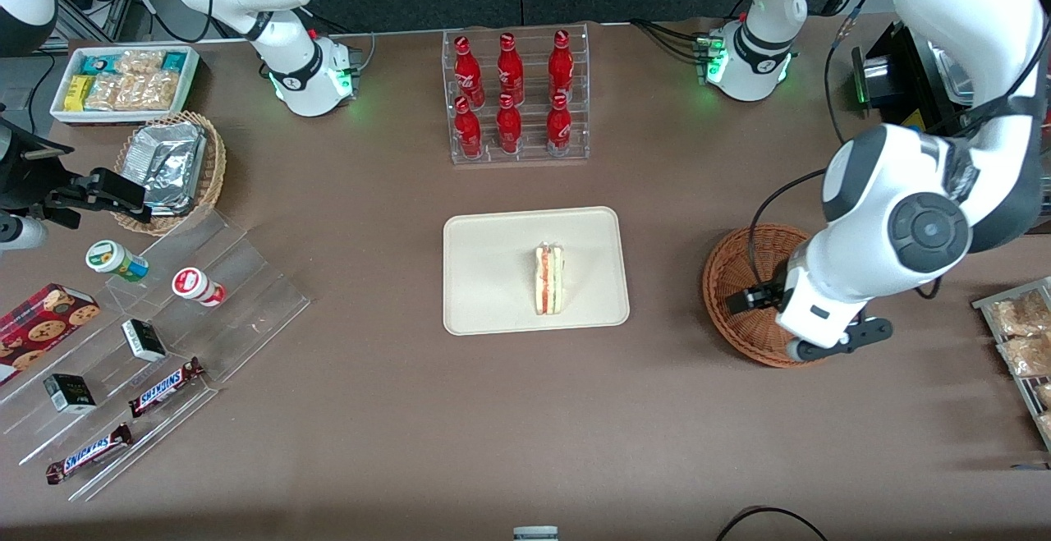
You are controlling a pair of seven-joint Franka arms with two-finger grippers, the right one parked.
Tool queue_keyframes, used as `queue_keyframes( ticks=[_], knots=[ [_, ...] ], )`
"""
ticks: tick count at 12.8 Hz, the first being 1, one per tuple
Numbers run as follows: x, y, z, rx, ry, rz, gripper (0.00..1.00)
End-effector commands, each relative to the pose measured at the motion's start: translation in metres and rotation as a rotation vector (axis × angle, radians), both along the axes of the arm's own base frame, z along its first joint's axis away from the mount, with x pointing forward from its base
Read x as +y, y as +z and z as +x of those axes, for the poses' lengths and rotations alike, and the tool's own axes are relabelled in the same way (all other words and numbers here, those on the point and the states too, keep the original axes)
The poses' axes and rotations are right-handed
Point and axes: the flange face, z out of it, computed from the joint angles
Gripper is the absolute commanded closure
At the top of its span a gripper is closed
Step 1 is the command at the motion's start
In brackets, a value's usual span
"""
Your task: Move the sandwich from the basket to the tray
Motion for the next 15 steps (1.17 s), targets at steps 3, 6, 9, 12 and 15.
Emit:
queue_keyframes(
  ticks=[3,6,9,12,15],
  knots=[
    [0.042,0.06,-0.032,0.024,-0.089,0.008,0.0],
    [0.074,0.098,-0.058,0.089,-0.231,0.021,0.0],
    [0.097,0.13,-0.078,0.14,-0.388,-0.018,0.0],
    [0.105,0.159,-0.108,0.191,-0.4,-0.01,0.0],
    [0.109,0.181,-0.129,0.186,-0.35,0.005,0.0]
  ],
)
